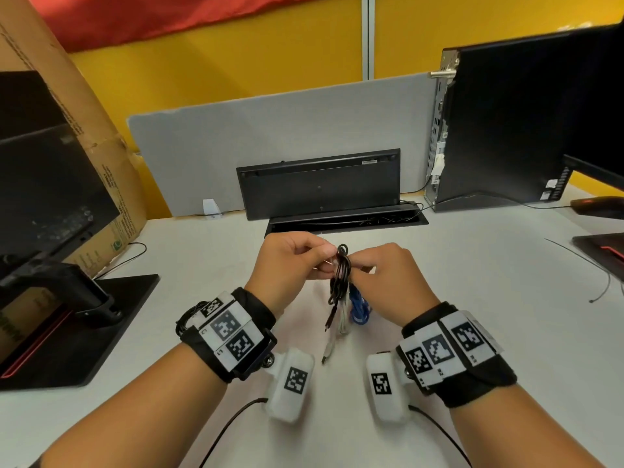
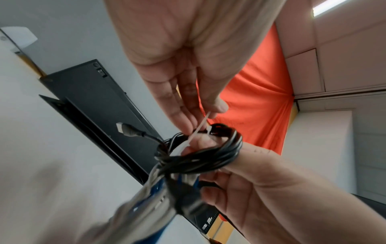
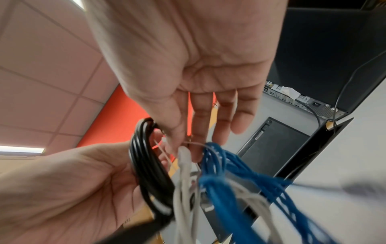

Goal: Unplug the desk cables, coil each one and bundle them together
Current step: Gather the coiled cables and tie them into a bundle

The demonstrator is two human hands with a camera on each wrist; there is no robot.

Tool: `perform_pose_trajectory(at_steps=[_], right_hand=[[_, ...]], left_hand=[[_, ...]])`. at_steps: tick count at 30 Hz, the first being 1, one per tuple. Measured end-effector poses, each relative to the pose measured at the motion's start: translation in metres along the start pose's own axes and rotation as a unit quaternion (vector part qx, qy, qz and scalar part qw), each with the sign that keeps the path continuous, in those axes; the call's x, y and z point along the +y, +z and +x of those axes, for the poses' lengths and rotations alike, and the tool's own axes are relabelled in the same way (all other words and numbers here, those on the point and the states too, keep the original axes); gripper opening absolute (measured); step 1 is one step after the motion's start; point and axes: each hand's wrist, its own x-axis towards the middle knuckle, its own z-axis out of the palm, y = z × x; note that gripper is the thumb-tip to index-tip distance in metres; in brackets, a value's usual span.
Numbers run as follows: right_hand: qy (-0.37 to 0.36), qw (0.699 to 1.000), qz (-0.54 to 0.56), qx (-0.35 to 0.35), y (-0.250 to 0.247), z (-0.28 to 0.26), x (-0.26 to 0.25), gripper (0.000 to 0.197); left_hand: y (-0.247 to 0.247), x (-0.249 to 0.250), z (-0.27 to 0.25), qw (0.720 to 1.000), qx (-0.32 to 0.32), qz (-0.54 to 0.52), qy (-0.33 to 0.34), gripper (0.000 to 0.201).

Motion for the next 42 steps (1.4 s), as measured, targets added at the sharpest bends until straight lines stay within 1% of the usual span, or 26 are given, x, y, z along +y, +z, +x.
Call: perform_pose_trajectory(at_steps=[2,5,9,13,15,17,19,23,24,25,27,29,31,33,34,37,42], right_hand=[[0.010,1.000,0.002,-0.001,-0.001,0.002,0.003,0.025],[0.050,0.999,0.004,-0.008,-0.006,0.003,0.007,0.012],[0.087,0.996,-0.005,-0.005,-0.014,0.005,0.011,0.009],[0.115,0.991,0.068,0.009,-0.019,0.005,0.010,0.008],[0.108,0.993,0.044,0.004,-0.020,0.004,0.011,0.010],[0.086,0.996,-0.025,-0.014,-0.024,0.004,0.011,0.011],[0.069,0.995,-0.065,-0.035,-0.029,0.005,0.010,0.012],[0.036,0.994,-0.040,-0.100,-0.036,0.006,0.007,0.011],[0.027,0.994,-0.029,-0.102,-0.036,0.007,0.007,0.012],[0.013,0.996,-0.015,-0.089,-0.034,0.007,0.007,0.013],[-0.012,0.999,0.034,-0.026,-0.028,0.009,0.010,0.012],[-0.007,0.993,0.109,0.033,-0.022,0.009,0.014,0.012],[0.014,0.980,0.188,0.059,-0.018,0.009,0.017,0.014],[0.029,0.968,0.240,0.070,-0.016,0.008,0.018,0.014],[0.028,0.967,0.244,0.074,-0.014,0.008,0.019,0.014],[0.012,0.974,0.220,0.059,-0.010,0.007,0.017,0.012],[0.003,0.979,0.198,0.046,-0.005,0.006,0.014,0.009]], left_hand=[[-0.001,0.002,0.001,1.000,0.013,0.013,0.024,0.015],[-0.004,0.005,0.003,0.999,0.023,0.016,0.045,0.020],[-0.005,0.009,0.005,0.999,-0.002,0.014,0.038,0.020],[-0.003,0.011,0.006,0.999,-0.024,0.005,0.026,0.021],[-0.002,0.013,0.006,0.999,-0.026,0.011,0.020,0.021],[-0.002,0.014,0.006,0.999,-0.025,0.016,0.018,0.020],[-0.003,0.014,0.007,1.000,-0.025,0.011,0.014,0.020],[-0.002,0.012,0.006,0.999,-0.033,0.003,-0.001,0.018],[-0.001,0.012,0.006,0.999,-0.035,0.002,-0.004,0.018],[0.000,0.011,0.006,0.999,-0.036,0.000,-0.005,0.018],[0.001,0.010,0.005,0.999,-0.032,0.001,0.006,0.018],[0.000,0.010,0.005,0.999,-0.021,0.015,0.030,0.019],[-0.002,0.012,0.005,0.999,-0.017,0.019,0.044,0.018],[-0.002,0.015,0.006,0.999,-0.019,0.004,0.034,0.017],[-0.002,0.017,0.005,0.999,-0.023,-0.005,0.025,0.017],[0.001,0.020,0.004,0.999,-0.037,-0.014,0.009,0.016],[0.005,0.021,0.003,0.999,-0.041,0.005,0.006,0.018]])
